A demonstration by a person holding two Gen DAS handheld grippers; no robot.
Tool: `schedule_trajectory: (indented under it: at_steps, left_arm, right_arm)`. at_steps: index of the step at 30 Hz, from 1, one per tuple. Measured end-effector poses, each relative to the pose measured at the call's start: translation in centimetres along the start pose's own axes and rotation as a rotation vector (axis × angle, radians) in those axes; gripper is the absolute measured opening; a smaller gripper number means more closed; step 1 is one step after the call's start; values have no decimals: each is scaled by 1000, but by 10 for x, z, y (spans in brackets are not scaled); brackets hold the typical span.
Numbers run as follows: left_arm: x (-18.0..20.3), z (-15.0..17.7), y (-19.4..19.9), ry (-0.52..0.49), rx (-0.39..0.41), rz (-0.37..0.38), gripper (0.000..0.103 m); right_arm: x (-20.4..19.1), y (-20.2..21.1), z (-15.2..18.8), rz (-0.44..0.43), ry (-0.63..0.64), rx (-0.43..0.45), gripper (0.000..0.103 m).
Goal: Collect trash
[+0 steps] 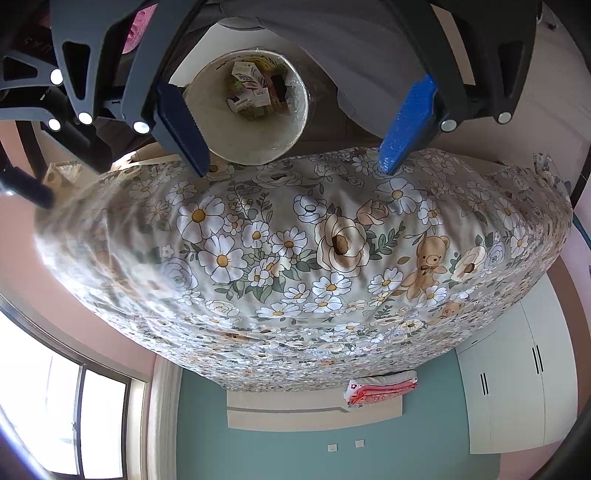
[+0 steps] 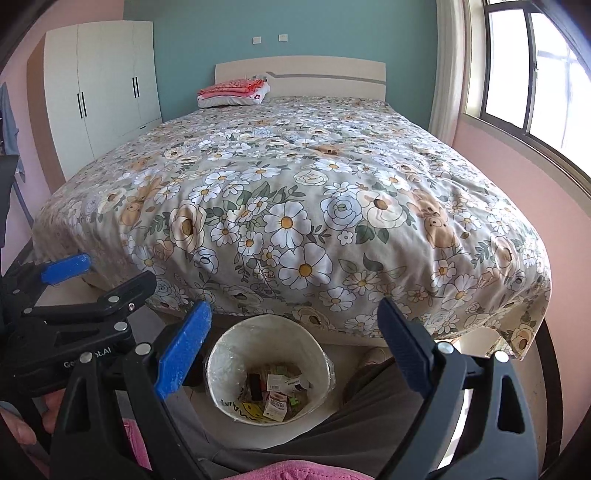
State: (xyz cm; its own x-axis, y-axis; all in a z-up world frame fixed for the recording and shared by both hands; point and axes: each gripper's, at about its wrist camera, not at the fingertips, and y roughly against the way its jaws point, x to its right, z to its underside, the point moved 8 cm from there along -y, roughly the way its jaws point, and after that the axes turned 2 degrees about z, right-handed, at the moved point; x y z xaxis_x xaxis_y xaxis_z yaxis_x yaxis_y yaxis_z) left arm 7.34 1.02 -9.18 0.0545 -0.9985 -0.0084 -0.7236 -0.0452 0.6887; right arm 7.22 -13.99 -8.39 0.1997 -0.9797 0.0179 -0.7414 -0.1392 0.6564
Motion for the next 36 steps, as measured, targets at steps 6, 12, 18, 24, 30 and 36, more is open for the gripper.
schedule_trajectory:
  at_steps: [6, 12, 18, 24, 30, 36]
  left_arm:
    - [0, 0, 1, -14, -1, -24, 94]
    - [0, 1, 1, -16, -5, -25, 94]
    - [0, 2, 0, -16, -8, -23, 94]
    - [0, 2, 0, -16, -8, -23, 94]
    - [-1, 6, -1, -17, -14, -23, 94]
    - [-1, 6, -1, -17, -14, -24, 94]
  right_arm:
    - [1, -3, 4, -6, -10, -12, 90]
    - [1, -3, 5, -7, -13, -18, 90]
    - [1, -3, 6, -7, -14, -21, 90]
    - [1, -3, 6, -7, -14, -22, 90]
    - [1, -4, 9, -7, -16, -28, 90]
    - [1, -5, 10, -8, -17, -31, 90]
